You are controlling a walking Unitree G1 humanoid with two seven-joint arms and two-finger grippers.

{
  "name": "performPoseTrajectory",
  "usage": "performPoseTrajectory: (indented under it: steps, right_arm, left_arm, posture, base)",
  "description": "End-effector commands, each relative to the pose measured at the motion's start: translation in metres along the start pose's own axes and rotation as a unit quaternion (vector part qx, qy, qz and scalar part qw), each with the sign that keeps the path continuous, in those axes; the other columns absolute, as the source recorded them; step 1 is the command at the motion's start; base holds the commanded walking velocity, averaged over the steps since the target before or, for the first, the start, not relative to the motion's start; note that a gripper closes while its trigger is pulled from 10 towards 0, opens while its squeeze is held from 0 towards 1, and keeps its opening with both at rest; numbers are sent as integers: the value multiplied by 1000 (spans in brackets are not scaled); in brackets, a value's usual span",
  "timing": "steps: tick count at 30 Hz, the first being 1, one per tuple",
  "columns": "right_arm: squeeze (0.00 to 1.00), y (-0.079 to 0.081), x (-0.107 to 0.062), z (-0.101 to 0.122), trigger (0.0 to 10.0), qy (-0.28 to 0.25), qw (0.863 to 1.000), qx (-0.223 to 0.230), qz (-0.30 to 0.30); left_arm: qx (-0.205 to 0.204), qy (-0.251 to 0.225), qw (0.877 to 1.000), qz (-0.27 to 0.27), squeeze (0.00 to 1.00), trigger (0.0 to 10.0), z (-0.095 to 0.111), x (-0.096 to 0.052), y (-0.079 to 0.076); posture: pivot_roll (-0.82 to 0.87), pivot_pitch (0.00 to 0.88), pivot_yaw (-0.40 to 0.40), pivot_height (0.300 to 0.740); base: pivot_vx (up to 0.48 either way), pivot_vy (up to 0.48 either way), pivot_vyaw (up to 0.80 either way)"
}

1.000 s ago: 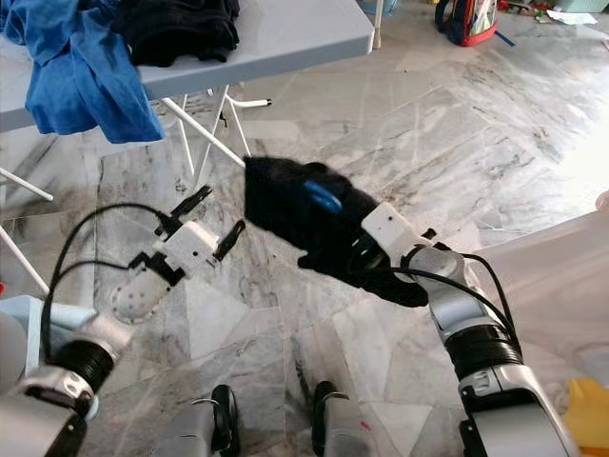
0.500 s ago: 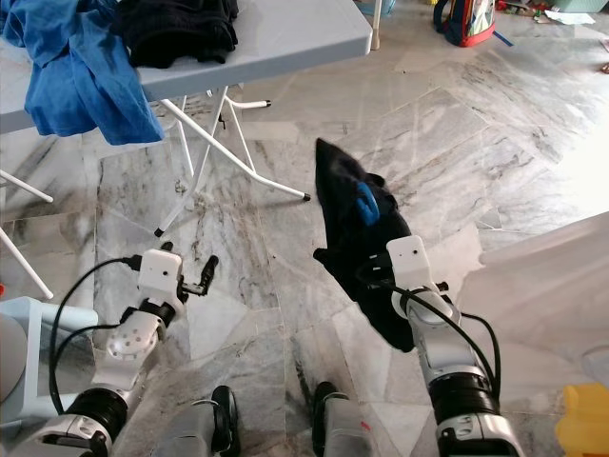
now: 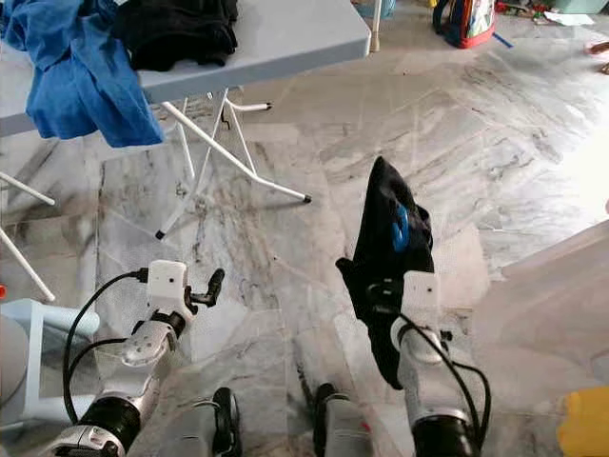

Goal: Hang hanger

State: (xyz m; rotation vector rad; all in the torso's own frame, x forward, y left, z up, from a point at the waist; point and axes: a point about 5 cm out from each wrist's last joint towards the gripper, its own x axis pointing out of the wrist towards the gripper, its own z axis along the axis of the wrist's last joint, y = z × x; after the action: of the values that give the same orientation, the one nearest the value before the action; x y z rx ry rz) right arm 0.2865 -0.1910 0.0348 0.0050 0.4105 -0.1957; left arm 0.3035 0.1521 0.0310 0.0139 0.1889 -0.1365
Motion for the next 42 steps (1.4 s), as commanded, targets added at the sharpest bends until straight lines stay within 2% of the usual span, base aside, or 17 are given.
performPoseTrajectory:
  steps: [1, 29, 30, 35, 42]
  right_arm:
    - [0, 1, -2, 10, 10000, -33, 999, 2, -3]
    - [0, 1, -2, 10, 10000, -33, 999, 2, -3]
    - [0, 2, -3, 9, 10000, -30, 999, 16, -14]
    - [0, 6, -7, 2, 10000, -22, 999, 41, -5]
    - [0, 5, -7, 1, 10000, -25, 998, 50, -8]
  left_arm:
    - [-11, 16, 1000, 0, 541, 10000, -8, -5, 1]
    - [-11, 16, 1000, 0, 541, 10000, -8, -5, 1]
    - [-13, 19, 1000, -1, 0, 10000, -8, -5, 1]
    - [-35, 25, 999, -29, 0, 10000, 6, 9, -6]
    - [-32, 15, 998, -48, 0, 10000, 9, 10, -10]
  posture:
    - [-177, 211, 24, 740]
    - [-177, 211, 24, 740]
    - [-180, 209, 24, 740]
    - [-182, 195, 26, 740]
    - [-183, 192, 38, 740]
  base:
    - [0, 0, 0]
    - [0, 0, 0]
    - [0, 0, 0]
    - [0, 51, -480]
    - [0, 0, 0]
